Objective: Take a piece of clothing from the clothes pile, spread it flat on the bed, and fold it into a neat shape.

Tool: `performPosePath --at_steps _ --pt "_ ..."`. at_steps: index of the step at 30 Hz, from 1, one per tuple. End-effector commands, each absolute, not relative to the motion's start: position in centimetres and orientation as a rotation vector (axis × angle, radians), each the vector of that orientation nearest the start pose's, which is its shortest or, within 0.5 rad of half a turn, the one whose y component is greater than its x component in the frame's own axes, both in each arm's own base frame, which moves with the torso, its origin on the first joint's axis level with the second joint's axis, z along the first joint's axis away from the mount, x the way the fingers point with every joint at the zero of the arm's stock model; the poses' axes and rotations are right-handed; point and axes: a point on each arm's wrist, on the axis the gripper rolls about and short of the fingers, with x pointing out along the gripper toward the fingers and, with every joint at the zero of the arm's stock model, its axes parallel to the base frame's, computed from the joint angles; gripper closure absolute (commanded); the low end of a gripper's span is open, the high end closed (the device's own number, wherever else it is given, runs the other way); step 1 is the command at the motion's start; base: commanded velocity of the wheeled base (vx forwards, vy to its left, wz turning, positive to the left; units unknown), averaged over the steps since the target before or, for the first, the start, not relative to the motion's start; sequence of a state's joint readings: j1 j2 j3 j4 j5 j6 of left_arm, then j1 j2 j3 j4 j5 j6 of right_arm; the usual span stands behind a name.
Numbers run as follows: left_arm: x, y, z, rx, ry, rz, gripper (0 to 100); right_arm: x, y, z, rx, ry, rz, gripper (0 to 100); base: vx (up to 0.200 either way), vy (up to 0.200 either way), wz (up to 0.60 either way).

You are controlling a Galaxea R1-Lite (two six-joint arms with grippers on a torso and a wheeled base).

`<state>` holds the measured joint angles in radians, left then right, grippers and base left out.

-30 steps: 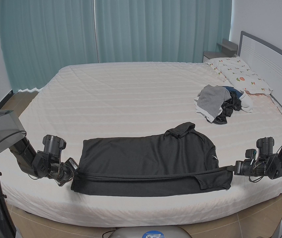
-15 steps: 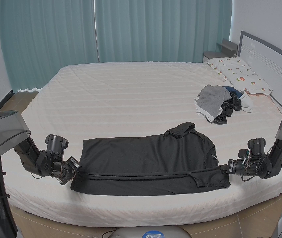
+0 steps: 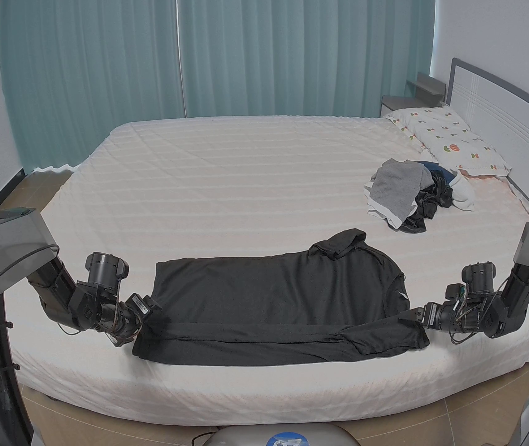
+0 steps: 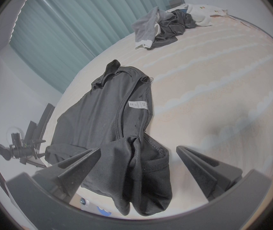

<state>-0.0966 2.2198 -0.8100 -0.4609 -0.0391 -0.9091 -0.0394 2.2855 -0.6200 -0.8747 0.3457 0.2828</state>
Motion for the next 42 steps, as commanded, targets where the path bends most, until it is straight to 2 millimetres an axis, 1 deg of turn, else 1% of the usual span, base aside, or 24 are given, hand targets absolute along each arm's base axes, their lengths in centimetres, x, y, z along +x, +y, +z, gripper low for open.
performPosePath --at_steps 1,3,5,6,9,10,11,12,14,16,17,18,20,21,24,25,26,28,30,34,40,42 --pt "34.3 -3.4 -0.2 -0.84 0.922 0.323 0 32.6 -0.7 -1.1 0.469 0.774 0.158 0 0.0 0.0 0.0" --pt "34.2 -3.4 0.4 -0.867 0.907 0.327 0 32.1 -0.8 -0.1 0.497 0.756 0.148 0 0.0 0.0 0.0" --pt "34.1 -3.3 1.7 -0.89 0.871 0.318 0 31.5 -0.8 0.8 0.52 0.746 0.138 0 0.0 0.0 0.0" --pt "33.8 -3.3 2.8 -0.904 0.843 0.302 0 30.9 -0.8 1.3 0.538 0.742 0.131 0 0.0 0.0 0.0" --pt "32.9 -3.6 4.9 -0.952 0.815 0.257 0 29.5 -0.4 2.6 0.607 0.737 0.102 0 0.0 0.0 0.0" --pt "32.9 -3.6 4.9 -0.952 0.815 0.257 0 29.5 -0.4 2.6 0.607 0.737 0.102 0 0.0 0.0 0.0" --pt "32.3 -4.3 5.7 -0.975 0.825 0.216 0 28.8 0.1 2.9 0.676 0.748 0.085 0 0.0 0.0 0.0" --pt "32.1 -4.7 5.6 -0.979 0.837 0.205 0 28.7 0.4 3.0 0.697 0.755 0.082 0 0.0 0.0 0.0" --pt "31.6 -6.1 5.0 -0.961 0.88 0.184 0 28.4 1.0 3.0 0.798 0.776 0.059 0 0.0 0.0 0.0" --pt "31.6 -6.9 3.9 -0.941 0.916 0.185 0 28.4 1.4 2.8 0.86 0.796 0.047 0 0.0 0.0 0.0" --pt "31.7 -7.2 3.0 -0.925 0.938 0.188 0 28.5 1.8 2.6 0.887 0.81 0.047 0 0.0 0.0 0.0" --pt "31.8 -7.6 2.4 -0.916 0.947 0.187 0 28.5 2.0 2.4 0.897 0.822 0.045 0 0.0 0.0 0.0" --pt "31.8 -7.6 2.4 -0.916 0.947 0.187 0 28.5 2.0 2.4 0.897 0.822 0.045 0 0.0 0.0 0.0" --pt "31.9 -8.0 1.7 -0.889 0.925 0.205 0 28.5 2.0 2.1 0.899 0.833 0.044 0 0.0 0.0 0.0" --pt "31.4 -9.1 1.0 -0.856 0.944 0.208 0 28.4 2.1 1.9 0.9 0.846 0.048 0 0.0 0.0 0.0" --pt "31.4 -9.1 1.0 -0.856 0.944 0.208 0 28.4 2.1 1.9 0.9 0.846 0.048 0 0.0 0.0 0.0" --pt "31.5 -9.9 0.0 -0.828 0.962 0.211 0 28.4 2.1 1.7 0.901 0.854 0.046 0 0.0 0.0 0.0" --pt "31.6 -10.4 -0.4 -0.804 0.949 0.227 0 28.4 2.1 1.5 0.899 0.859 0.043 0 0.0 0.0 0.0" --pt "31.9 -10.7 -0.9 -0.776 0.938 0.232 0 28.3 2.1 1.5 0.898 0.859 0.041 0 0.0 0.0 0.0" --pt "32.4 -10.8 -1.6 -0.758 0.929 0.227 0 28.3 2.2 1.5 0.896 0.861 0.044 0 0.0 0.0 0.0" --pt "33.1 -10.7 -1.2 -0.769 0.876 0.233 0 28.3 2.4 1.2 0.89 0.874 0.045 0 0.0 0.0 0.0" --pt "34.1 -10.4 -1.3 -0.772 0.831 0.258 0 28.4 2.4 1.0 0.882 0.879 0.046 0 0.0 0.0 0.0"
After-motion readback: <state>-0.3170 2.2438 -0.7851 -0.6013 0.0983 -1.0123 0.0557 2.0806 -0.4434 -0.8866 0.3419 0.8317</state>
